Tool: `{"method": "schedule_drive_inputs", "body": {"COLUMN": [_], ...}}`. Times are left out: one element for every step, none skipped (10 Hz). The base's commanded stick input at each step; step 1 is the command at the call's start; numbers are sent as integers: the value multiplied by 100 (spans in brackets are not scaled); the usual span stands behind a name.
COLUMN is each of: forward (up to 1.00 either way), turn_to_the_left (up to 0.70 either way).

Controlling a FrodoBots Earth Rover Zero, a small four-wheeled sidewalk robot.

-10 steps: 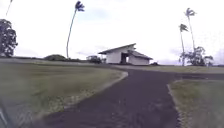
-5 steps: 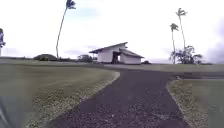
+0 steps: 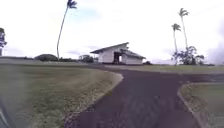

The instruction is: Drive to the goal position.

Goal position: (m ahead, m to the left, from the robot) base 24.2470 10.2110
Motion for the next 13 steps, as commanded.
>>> {"method": "schedule_drive_inputs", "body": {"forward": [85,85,85,85,85,85,85,85,85,85,85,85,85], "turn_to_the_left": [-34,-34,-34,-34,-31,-14,0,0,0,0,0,-11,-33]}}
